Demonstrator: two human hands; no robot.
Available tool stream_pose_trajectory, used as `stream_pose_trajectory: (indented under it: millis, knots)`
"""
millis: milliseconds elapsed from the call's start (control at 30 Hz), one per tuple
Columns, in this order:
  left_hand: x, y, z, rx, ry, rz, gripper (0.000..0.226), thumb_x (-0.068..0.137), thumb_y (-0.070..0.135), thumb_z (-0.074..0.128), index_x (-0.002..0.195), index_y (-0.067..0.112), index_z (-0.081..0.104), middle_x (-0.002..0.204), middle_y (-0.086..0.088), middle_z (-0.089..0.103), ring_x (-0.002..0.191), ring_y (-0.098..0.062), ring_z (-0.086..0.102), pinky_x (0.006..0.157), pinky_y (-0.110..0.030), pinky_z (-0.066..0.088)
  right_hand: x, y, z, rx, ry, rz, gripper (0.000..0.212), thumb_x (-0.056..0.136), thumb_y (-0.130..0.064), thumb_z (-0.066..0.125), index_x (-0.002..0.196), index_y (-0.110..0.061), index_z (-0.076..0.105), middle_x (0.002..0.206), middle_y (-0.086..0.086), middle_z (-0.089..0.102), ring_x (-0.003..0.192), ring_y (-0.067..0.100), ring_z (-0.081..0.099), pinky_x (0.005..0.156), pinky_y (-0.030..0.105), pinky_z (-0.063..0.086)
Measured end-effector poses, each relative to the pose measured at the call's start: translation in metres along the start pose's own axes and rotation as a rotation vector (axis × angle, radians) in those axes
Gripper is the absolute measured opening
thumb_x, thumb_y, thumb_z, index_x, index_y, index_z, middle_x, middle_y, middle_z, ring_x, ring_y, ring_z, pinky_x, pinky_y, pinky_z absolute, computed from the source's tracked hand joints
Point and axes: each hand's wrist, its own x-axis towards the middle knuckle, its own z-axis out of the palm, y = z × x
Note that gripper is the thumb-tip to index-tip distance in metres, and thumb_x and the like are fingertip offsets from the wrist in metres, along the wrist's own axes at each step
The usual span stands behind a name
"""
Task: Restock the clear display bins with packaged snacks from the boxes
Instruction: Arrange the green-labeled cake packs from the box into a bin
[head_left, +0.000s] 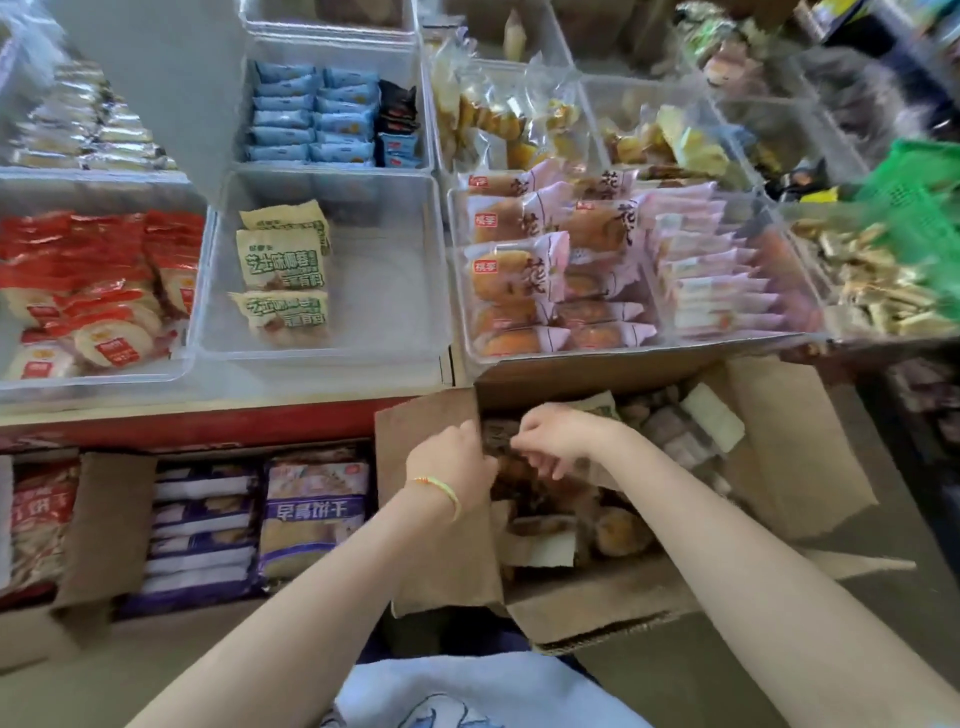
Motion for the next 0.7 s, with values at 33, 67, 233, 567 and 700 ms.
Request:
stream_pose_trajectory:
  millis: [33,67,233,567,700]
  knots:
    - [-0.001,0.008,0.012,0.025,-0.02,-0.031,0.038,0.096,0.035,0.05,0.126,0.011,0.048,0.126,-0.011,0.055,0.113,-0.033,0.058,0.086,-0.038,0.047,0.006,0.016,-0.001,-0.06,0.032,0.017,0.029,0.101,-0.033,0.053,0.098,-0.008,0.067,0.091,0.011,0.069,0.081,0.024,0.07,0.068,0.033,0.058]
    - [-0.001,0.015,0.023,0.052,-0.02,-0.059,0.041,0.097,0.031,0.051,0.13,0.009,0.043,0.128,-0.012,0.051,0.114,-0.032,0.057,0.086,-0.039,0.048,0.011,0.03,-0.002,-0.122,0.037,0.021,0.03,0.099,-0.034,0.056,0.103,-0.007,0.068,0.094,0.01,0.068,0.084,0.027,0.069,0.067,0.032,0.055]
    - [-0.002,0.035,0.053,0.178,0.125,-0.111,0.04,0.099,0.008,0.042,0.137,0.001,0.033,0.128,-0.014,0.048,0.111,-0.026,0.057,0.083,-0.033,0.053,0.015,0.069,0.032,-0.4,-0.227,-0.029,0.067,0.082,-0.053,0.074,0.136,-0.019,0.054,0.133,0.002,0.053,0.115,0.022,0.056,0.081,0.031,0.049]
    - [-0.005,0.039,0.061,0.007,0.16,-0.246,0.033,0.095,0.008,0.045,0.127,0.008,0.035,0.12,-0.011,0.046,0.096,-0.035,0.06,0.065,-0.037,0.042,0.012,0.06,0.101,-0.929,-0.122,-0.225,0.075,0.086,-0.034,0.072,0.149,-0.01,0.038,0.146,0.017,0.041,0.13,0.037,0.045,0.105,0.049,0.039]
    - [-0.005,0.032,0.059,-0.116,0.139,-0.258,0.026,0.097,0.016,0.047,0.121,0.008,0.039,0.121,-0.012,0.047,0.101,-0.036,0.059,0.069,-0.037,0.043,0.002,0.057,0.089,-0.787,-0.002,-0.275,0.021,0.095,-0.009,0.056,0.114,-0.006,0.064,0.11,0.012,0.064,0.081,0.026,0.057,0.069,0.033,0.048]
